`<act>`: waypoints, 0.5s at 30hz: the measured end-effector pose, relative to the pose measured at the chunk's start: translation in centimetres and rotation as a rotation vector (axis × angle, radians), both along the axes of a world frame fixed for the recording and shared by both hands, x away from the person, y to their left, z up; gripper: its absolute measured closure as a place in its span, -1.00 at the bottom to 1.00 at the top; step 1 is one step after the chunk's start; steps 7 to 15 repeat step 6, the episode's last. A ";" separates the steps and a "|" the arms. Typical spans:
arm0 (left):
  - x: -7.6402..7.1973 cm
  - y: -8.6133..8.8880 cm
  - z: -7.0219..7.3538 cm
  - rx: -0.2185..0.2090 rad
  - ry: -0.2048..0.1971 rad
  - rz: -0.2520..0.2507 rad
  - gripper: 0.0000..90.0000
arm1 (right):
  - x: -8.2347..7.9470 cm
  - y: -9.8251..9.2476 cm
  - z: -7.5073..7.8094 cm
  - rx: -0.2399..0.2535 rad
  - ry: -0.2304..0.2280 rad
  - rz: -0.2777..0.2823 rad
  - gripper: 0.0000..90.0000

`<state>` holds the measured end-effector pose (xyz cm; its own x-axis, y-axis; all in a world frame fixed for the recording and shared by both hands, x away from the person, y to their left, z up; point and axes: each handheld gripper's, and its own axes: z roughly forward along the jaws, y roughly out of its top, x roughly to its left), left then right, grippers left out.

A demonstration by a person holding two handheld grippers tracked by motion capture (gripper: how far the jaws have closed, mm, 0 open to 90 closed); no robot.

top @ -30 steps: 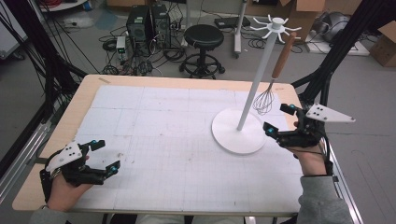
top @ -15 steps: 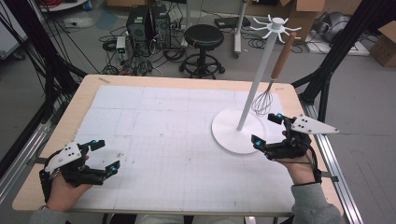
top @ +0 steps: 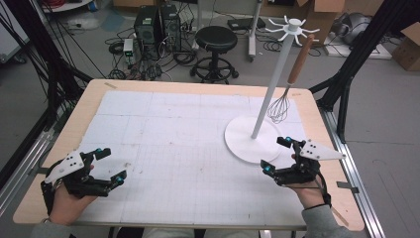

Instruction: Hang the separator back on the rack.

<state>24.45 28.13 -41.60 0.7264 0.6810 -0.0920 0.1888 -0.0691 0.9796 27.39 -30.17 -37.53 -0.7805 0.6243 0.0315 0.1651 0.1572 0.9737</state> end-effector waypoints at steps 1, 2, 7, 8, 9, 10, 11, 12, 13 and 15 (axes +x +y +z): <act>0.0 0.0 0.0 0.001 -0.001 0.001 -0.96 | 0.0 0.0 0.0 0.000 0.000 0.000 -0.99; 0.0 0.0 0.0 -0.001 -0.002 0.004 -0.96 | -0.1 0.1 -0.3 -0.008 -0.004 0.001 -0.99; 0.1 0.0 -0.1 0.002 0.000 0.006 -0.96 | 0.1 -0.1 -0.9 0.009 0.013 0.003 -0.99; 0.1 0.0 -0.1 0.002 0.000 0.006 -0.96 | 0.1 -0.1 -0.9 0.009 0.013 0.003 -0.99; 0.1 0.0 -0.1 0.002 0.000 0.006 -0.96 | 0.1 -0.1 -0.9 0.009 0.013 0.003 -0.99; 0.1 0.0 -0.1 0.002 0.000 0.006 -0.96 | 0.1 -0.1 -0.9 0.009 0.013 0.003 -0.99; 0.1 0.0 -0.1 0.002 0.000 0.006 -0.96 | 0.1 -0.1 -0.9 0.009 0.013 0.003 -0.99; 0.1 0.0 -0.1 0.002 0.000 0.006 -0.96 | 0.1 -0.1 -0.9 0.009 0.013 0.003 -0.99; 0.1 0.0 -0.1 0.002 0.000 0.006 -0.96 | 0.1 -0.1 -0.9 0.009 0.013 0.003 -0.99; 0.1 0.0 -0.1 0.002 0.000 0.006 -0.96 | 0.1 -0.1 -0.9 0.009 0.013 0.003 -0.99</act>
